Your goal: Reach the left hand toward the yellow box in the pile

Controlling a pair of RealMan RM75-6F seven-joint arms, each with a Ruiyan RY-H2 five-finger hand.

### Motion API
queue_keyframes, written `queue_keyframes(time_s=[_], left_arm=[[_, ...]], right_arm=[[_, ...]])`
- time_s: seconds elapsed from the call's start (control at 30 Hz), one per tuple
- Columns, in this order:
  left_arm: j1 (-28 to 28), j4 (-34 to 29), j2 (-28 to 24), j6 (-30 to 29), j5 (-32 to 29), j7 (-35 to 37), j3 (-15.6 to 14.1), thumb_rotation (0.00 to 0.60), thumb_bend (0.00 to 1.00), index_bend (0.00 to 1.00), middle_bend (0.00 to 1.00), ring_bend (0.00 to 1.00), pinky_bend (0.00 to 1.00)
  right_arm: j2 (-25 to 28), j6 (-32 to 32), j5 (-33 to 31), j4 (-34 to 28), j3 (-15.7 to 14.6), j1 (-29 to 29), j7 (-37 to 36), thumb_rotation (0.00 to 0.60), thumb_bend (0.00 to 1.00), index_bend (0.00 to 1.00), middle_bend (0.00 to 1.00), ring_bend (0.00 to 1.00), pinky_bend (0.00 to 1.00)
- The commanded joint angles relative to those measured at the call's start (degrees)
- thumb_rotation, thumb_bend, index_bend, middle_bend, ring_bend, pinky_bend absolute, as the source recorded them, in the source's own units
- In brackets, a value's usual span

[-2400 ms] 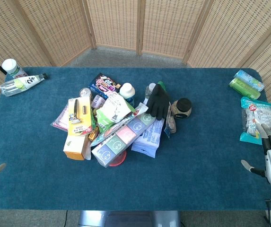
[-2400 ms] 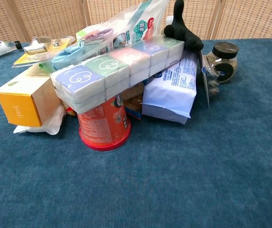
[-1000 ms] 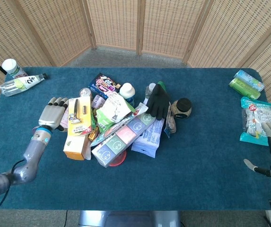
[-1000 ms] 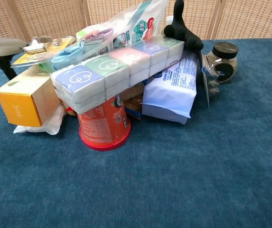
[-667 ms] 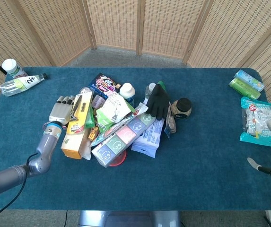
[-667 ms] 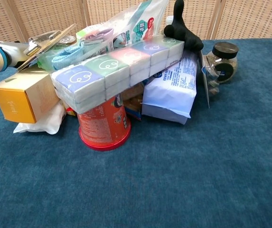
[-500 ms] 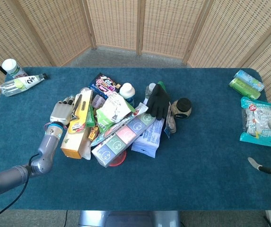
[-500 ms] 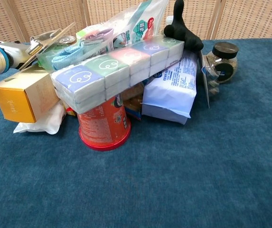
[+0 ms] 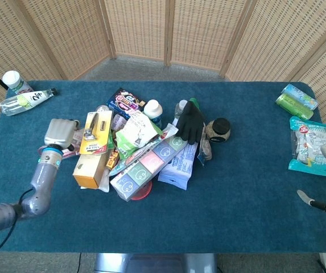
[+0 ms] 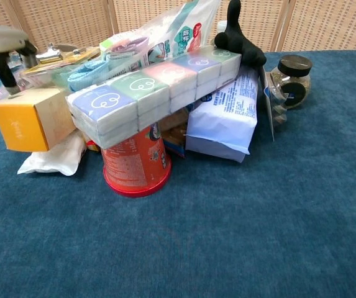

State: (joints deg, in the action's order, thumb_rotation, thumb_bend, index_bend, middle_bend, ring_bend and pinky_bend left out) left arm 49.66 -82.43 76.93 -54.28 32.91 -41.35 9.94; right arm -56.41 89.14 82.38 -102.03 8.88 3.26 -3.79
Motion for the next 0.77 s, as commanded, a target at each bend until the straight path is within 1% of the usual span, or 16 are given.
queue_keyframes(time_s=[0.03,0.23,0.33,0.43,0.53,0.77], left_arm=[[-2.3,-11.2,-10.1,-4.8,1.6,1.5,1.5,0.600,0.00,0.88,0.91,0.89,0.95],[-4.0,-23.6,-21.5,-9.6,4.0,2.6,4.0,0.600,0.00,0.88,0.91,0.89,0.93],[-4.4,-27.9,-25.4,-11.6,4.7,2.6,5.0,0.600,0.00,0.88,0.90,0.89,0.93],[-4.5,-30.8,-28.1,-12.4,4.6,2.9,6.0,0.600,0.00,0.88,0.90,0.89,0.92],[-4.5,-32.6,-29.7,-13.1,4.9,3.4,6.6,0.600,0.00,0.88,0.90,0.89,0.92],[-4.4,-34.0,-31.3,-13.1,5.2,5.1,7.4,0.600,0.00,0.88,0.90,0.89,0.91]], right_arm=[[0.0,0.0,0.1,-0.2,-0.1,0.0,0.2,0.600,0.00,0.00,0.00,0.00,0.00],[-0.1,0.2,0.8,-0.7,-0.3,0.0,0.8,0.600,0.00,0.00,0.00,0.00,0.00],[-0.1,0.2,0.9,-0.9,-0.4,-0.1,1.0,0.600,0.00,0.00,0.00,0.00,0.00],[0.0,0.3,0.9,-1.1,-0.4,-0.1,0.9,0.600,0.00,0.00,0.00,0.00,0.00],[0.1,0.3,0.9,-1.0,-0.4,-0.2,0.8,0.600,0.00,0.00,0.00,0.00,0.00],[0.0,0.0,0.6,-0.9,-0.4,-0.1,0.9,0.600,0.00,0.00,0.00,0.00,0.00]])
